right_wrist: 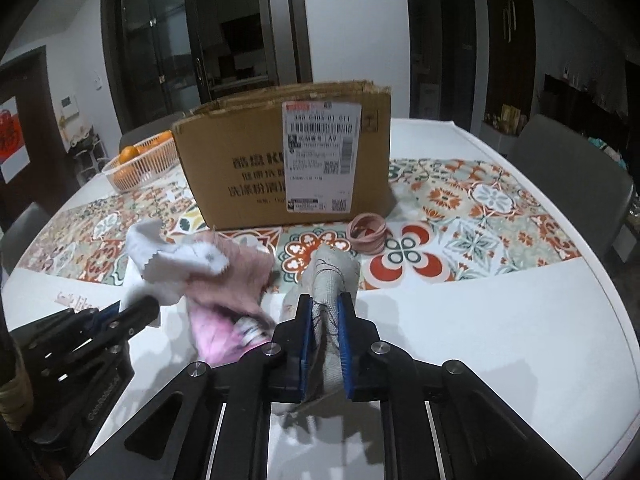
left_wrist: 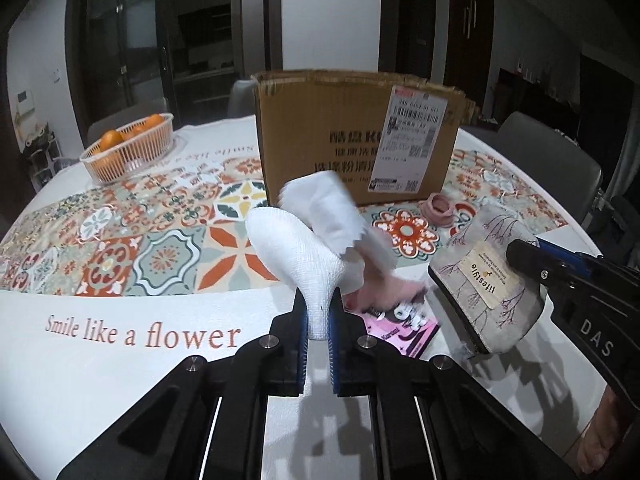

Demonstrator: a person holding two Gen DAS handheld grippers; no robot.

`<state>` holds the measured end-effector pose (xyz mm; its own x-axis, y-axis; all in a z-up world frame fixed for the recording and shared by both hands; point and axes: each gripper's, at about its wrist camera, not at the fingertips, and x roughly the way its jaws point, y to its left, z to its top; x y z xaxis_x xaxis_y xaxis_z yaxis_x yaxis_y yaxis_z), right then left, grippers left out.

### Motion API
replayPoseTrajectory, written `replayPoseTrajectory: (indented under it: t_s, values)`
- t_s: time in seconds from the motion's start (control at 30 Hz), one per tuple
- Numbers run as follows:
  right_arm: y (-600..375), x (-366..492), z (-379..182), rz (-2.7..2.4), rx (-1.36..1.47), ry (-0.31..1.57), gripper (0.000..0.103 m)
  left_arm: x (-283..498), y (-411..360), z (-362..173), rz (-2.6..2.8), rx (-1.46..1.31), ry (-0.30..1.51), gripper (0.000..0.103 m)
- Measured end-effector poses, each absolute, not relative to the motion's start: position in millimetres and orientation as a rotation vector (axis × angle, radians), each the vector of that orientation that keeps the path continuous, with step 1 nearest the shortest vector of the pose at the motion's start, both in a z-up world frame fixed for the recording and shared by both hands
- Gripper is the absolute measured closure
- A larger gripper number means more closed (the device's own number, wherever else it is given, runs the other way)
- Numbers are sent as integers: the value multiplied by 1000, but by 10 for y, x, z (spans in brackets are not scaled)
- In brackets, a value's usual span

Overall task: Organize soft objects
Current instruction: 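Lift both items over the cardboard box and open both tools to drop them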

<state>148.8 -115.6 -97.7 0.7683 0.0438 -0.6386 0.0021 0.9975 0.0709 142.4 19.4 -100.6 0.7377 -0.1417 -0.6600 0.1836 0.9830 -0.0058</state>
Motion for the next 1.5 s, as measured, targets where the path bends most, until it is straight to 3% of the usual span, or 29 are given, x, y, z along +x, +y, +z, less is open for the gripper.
replayPoseTrajectory:
  t_s: [0.8,1.5]
  values:
    - [-1213,1102,-385,5,66,500,89,1012,214,-345,-187,56,508,93]
    - [-1281,1355,123,-20,71,320,89,1346,148,139,-193,84,347,94]
